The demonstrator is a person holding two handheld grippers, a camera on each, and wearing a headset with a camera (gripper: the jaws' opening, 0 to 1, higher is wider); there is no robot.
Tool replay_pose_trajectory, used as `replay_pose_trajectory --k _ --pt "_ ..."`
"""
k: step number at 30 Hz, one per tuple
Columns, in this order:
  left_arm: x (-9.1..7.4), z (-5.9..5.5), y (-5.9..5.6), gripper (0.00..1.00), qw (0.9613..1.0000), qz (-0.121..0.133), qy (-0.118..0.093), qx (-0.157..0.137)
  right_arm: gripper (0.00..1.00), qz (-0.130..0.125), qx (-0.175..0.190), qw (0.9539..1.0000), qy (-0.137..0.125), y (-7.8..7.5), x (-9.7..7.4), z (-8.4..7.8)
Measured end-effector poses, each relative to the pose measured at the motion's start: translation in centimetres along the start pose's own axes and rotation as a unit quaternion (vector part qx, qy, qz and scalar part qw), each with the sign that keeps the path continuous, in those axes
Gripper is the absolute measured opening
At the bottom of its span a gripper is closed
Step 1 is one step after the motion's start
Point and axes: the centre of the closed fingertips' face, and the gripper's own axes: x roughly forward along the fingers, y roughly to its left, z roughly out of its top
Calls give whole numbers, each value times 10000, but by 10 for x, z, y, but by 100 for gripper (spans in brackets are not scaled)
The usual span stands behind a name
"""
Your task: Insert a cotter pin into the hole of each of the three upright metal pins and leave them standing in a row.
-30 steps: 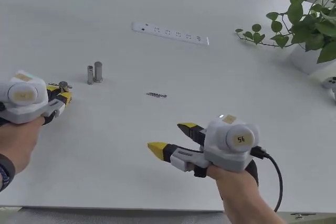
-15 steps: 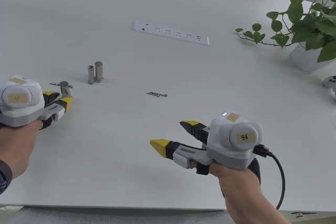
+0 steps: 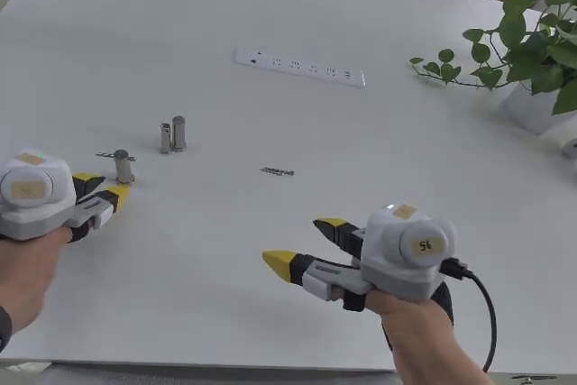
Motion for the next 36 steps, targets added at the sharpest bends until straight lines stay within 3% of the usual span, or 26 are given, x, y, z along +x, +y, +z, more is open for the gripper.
replay_pose_trajectory --k 10,20,36 --pt "-22 -7 0 23 10000 -23 34 34 64 -7 162 9999 6 -3 0 -7" --pt "-41 -8 -13 23 9999 -137 9 66 65 -6 262 9996 -64 -5 -2 -9" --pt "-53 6 -32 25 9992 -359 -145 103 66 100 300 9994 -128 1 0 -8"
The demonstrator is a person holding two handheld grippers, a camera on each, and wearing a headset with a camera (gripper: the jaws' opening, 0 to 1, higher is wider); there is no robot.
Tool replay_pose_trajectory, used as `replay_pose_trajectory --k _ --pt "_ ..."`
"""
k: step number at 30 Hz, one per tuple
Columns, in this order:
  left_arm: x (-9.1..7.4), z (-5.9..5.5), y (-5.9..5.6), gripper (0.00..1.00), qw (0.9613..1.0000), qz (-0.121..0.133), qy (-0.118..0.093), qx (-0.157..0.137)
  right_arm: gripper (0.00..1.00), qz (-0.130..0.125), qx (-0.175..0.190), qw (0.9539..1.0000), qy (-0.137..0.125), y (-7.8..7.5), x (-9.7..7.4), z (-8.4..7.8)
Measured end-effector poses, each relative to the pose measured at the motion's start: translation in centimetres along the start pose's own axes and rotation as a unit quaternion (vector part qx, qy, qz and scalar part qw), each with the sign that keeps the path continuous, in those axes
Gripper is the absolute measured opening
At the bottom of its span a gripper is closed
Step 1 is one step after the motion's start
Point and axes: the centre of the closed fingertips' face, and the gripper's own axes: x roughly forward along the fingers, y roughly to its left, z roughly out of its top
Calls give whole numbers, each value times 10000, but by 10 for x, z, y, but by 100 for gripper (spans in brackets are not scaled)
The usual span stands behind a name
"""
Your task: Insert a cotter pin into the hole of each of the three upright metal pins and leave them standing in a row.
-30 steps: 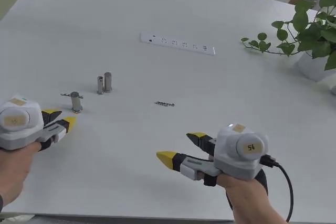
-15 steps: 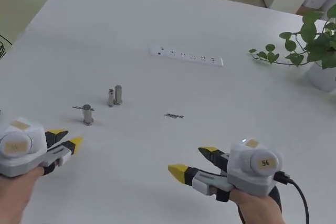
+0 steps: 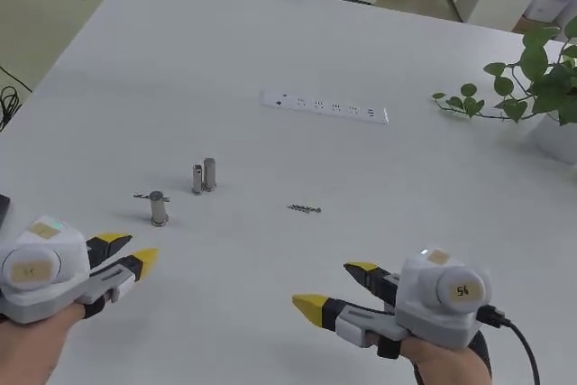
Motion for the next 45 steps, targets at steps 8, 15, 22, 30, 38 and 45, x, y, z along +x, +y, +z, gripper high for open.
replay_pose_trajectory --k 8,15,22,30,38,45 --pt "-3 1 -15 27 9998 -187 21 120 66 36 25 10000 11 3 2 -4" --pt "-4 8 -19 28 9993 -281 6 242 66 30 78 10000 -7 3 4 -5" --pt "-1 22 -17 28 9986 -340 -37 400 66 49 61 10000 -9 3 3 -5" --pt "7 46 -5 27 9973 -371 -117 617 66 61 83 9999 -19 2 2 -6" --pt "19 62 7 27 9963 -397 -137 752 66 56 112 9999 -9 1 2 -8" --pt "29 71 12 27 9951 -461 -131 863 65 76 119 9999 20 1 2 -8"
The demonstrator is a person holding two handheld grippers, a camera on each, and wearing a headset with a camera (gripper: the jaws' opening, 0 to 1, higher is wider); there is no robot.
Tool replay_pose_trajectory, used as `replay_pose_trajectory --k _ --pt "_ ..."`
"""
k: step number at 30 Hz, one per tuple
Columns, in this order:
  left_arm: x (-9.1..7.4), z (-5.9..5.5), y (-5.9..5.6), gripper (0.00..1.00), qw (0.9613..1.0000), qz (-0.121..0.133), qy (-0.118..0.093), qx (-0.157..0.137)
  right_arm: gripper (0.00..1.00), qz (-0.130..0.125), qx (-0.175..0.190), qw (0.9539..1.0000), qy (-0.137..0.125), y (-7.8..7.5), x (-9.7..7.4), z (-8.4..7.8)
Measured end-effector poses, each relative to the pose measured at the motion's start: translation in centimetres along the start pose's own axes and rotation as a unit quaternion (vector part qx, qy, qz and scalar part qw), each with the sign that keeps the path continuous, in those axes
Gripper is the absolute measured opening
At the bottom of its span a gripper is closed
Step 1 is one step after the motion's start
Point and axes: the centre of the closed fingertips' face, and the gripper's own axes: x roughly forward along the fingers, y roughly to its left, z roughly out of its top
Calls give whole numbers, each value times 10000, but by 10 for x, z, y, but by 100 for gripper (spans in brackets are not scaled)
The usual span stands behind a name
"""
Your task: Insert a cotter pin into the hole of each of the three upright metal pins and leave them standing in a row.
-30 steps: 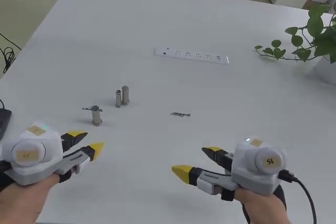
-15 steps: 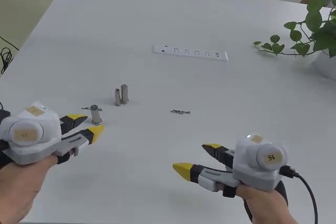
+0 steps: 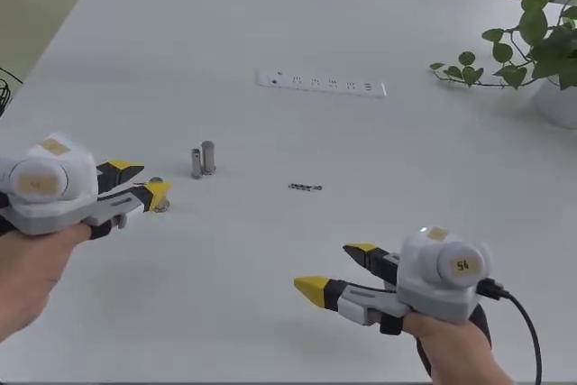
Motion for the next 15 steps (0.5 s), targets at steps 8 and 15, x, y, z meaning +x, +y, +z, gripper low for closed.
replay_pose_trajectory --k 8,15 --pt "11 8 10 27 9999 -75 23 96 65 28 -9 10000 5 -1 1 1" --pt "23 11 21 28 9996 -148 132 224 65 45 25 10000 39 -1 1 -2"
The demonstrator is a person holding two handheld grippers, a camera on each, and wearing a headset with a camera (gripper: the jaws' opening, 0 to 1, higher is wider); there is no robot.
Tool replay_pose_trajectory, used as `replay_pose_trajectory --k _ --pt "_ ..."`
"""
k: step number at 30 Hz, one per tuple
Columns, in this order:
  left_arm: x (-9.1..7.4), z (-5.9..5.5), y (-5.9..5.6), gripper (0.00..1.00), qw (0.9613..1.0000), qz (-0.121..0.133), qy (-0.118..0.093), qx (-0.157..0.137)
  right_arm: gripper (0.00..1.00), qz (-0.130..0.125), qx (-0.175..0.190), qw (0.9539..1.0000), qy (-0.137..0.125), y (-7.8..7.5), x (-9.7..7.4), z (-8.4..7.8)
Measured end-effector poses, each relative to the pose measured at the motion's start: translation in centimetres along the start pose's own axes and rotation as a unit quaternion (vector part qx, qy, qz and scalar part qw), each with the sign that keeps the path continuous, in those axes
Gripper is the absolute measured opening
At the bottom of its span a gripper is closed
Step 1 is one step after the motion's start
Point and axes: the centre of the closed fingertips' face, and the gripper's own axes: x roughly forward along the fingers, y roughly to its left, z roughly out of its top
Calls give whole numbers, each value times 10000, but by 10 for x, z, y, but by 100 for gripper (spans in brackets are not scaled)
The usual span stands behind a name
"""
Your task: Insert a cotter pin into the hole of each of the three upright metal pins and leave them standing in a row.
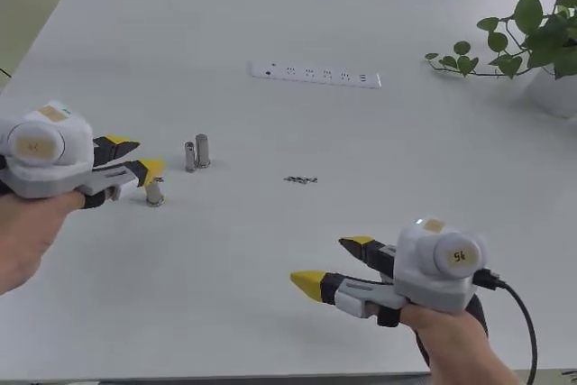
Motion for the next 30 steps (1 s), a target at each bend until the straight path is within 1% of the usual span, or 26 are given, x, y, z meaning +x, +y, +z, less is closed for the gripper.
replay_pose_trajectory --k 1,4,9,16,18,22,23,30 --pt "1 1 3 27 10000 11 3 12 65 10 -8 10000 5 0 0 0" --pt "4 4 7 27 10000 -5 3 35 65 23 -7 10000 20 1 0 -1" --pt "14 5 9 27 9998 -146 94 133 65 23 11 10000 36 -1 -1 -2" --pt "25 4 8 26 9990 -316 216 228 65 28 10 10000 39 -1 0 -1" --pt "31 4 8 26 9983 -416 282 281 65 32 1 10000 33 0 0 0" --pt "38 3 9 26 9975 -511 377 317 65 37 -30 10000 32 0 1 2" --pt "40 3 8 26 9970 -544 421 341 65 38 -30 10000 30 0 1 2" --pt "52 4 4 24 9954 -719 503 382 65 38 -42 10000 24 -2 0 3"
